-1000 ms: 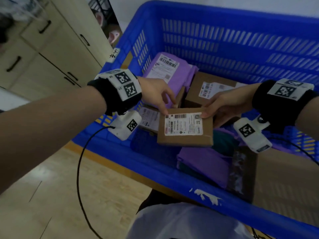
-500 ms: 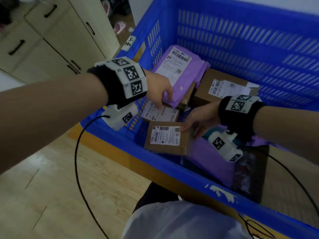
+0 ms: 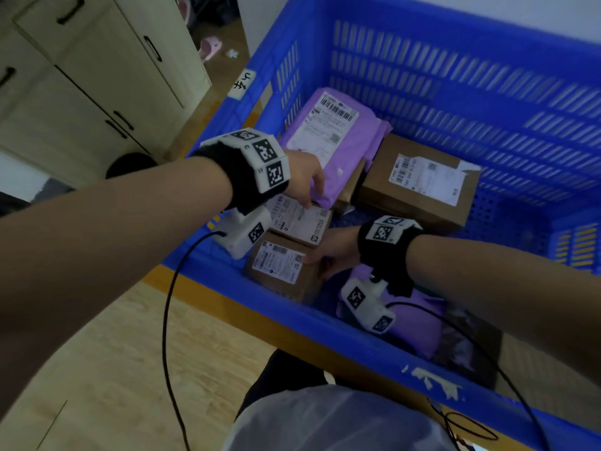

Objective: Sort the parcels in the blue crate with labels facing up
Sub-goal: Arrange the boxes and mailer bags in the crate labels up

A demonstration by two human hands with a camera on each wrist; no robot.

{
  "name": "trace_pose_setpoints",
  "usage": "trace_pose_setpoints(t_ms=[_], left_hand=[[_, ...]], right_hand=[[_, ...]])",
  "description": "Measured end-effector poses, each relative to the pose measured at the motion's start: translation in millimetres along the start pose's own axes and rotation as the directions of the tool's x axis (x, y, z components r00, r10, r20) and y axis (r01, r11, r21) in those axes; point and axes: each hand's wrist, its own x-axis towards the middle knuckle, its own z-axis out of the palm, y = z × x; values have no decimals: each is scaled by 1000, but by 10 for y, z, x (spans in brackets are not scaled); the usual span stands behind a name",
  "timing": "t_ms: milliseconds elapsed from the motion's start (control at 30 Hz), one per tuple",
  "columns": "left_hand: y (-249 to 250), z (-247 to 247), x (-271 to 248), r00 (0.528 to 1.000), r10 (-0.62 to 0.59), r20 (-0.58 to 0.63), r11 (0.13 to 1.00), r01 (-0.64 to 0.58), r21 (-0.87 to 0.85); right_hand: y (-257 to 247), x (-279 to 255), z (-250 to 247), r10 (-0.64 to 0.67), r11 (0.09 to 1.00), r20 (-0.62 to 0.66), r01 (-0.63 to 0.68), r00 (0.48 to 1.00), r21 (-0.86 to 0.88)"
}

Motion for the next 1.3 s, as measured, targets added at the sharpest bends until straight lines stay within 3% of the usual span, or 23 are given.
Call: trace_pose_setpoints(t_ms=[167, 300, 400, 500, 600, 700, 867, 967, 1033, 1133, 1233, 1300], left_hand=[[-53, 81, 25, 999, -26, 44, 1000, 27, -11], [-79, 87, 35, 998, -32, 51, 999, 32, -4], [-87, 103, 48, 996, -46, 74, 999, 46, 7], [-58, 93, 56, 995, -42, 94, 999, 41, 13], [60, -10, 35, 1000, 15, 3, 1000, -15, 5], [256, -195, 50, 995, 74, -61, 997, -73, 22], [726, -515, 111, 973, 199, -119, 976, -186, 112], [1078, -604, 180, 953, 271, -132, 960, -259, 105], [1336, -610, 221, 941, 320, -109, 947, -316, 54], [1733, -532, 249, 928, 373, -16, 928, -373, -22], [2075, -377, 266, 926, 355, 127, 935, -348, -71], [2259, -231, 304, 920, 343, 191, 938, -346, -19]], right_hand=[[-14, 57, 22, -28, 989, -122, 9, 992, -147], [42, 109, -41, -16, 971, -88, -6, 996, -240], [11, -20, -60, -175, 887, -210, 61, 962, -458], [-65, -144, -141, -235, 837, -212, 87, 948, -541], [-179, -437, -302, -276, 828, -234, 107, 932, -550], [-251, -847, -502, -338, 841, -365, 104, 868, -530], [-51, -1568, -885, -440, 801, -604, -13, 664, -598], [216, -1961, -1041, -406, 809, -691, -117, 598, -576], [427, -2164, -1115, -342, 824, -731, -185, 591, -535], [737, -2445, -1140, -235, 833, -757, -276, 609, -480], [1060, -2696, -1131, -100, 875, -753, -303, 650, -378], [1282, -2812, -1135, -8, 881, -756, -353, 655, -315]])
